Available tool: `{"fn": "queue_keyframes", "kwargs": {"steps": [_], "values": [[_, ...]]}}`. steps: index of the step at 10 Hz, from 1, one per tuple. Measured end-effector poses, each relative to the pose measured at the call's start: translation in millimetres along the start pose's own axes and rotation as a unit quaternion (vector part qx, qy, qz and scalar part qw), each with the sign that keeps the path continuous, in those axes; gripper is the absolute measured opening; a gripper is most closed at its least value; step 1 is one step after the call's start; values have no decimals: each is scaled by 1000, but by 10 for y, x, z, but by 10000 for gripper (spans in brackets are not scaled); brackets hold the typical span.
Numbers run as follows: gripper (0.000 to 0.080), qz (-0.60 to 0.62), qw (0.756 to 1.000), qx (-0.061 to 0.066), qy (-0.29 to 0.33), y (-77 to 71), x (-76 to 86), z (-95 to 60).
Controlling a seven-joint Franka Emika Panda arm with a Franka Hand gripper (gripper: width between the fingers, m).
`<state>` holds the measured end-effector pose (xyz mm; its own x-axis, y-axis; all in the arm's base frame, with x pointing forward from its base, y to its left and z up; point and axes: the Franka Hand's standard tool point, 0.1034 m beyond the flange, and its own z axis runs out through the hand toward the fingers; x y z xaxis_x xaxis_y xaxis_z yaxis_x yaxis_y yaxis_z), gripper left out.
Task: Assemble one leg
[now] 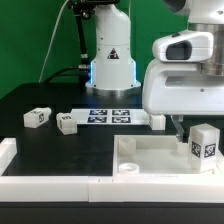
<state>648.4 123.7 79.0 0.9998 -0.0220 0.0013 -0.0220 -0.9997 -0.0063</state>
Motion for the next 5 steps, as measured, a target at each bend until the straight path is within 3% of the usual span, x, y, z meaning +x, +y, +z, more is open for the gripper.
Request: {"fn": "queue_keyframes", "kwargs": {"steps": [3,5], "values": [[649,-180,984,-3,-3,67,3,8],[649,-219,976,-6,-4,86,4,11]]}}
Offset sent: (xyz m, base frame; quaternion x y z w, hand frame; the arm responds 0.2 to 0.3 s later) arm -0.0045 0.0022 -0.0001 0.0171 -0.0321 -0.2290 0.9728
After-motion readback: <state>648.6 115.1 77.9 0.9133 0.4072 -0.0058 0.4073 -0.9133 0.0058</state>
